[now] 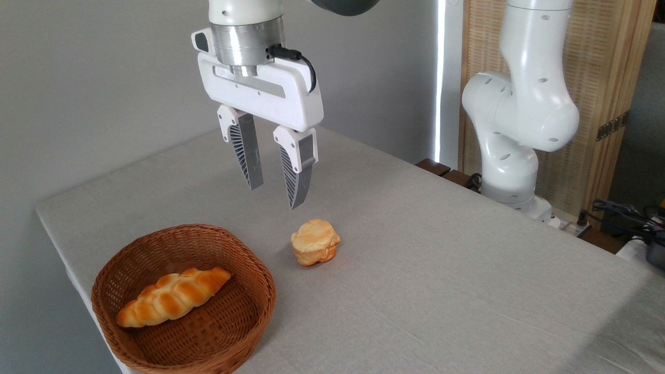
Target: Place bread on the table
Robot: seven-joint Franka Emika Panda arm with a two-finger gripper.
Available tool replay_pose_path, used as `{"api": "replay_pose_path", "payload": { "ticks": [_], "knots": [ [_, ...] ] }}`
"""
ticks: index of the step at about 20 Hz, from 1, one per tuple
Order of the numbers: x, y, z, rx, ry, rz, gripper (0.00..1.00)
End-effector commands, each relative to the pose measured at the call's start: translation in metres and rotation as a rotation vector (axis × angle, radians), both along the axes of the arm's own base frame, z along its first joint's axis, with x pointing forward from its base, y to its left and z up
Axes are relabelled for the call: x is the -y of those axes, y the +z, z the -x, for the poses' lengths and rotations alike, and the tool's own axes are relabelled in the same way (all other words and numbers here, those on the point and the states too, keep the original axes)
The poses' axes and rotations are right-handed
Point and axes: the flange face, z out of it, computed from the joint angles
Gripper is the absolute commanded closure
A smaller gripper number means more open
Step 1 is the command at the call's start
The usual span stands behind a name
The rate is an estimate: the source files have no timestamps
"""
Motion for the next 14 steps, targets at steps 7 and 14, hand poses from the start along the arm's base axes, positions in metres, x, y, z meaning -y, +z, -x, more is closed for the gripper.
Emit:
{"api": "replay_pose_path", "payload": {
  "ticks": [7,14],
  "knots": [
    [0.001,0.0043,-0.0003,-0.012,-0.012,0.023,0.0],
    [0.0047,0.0003,-0.0011,-0.021,-0.016,0.021,0.0]
  ]
}}
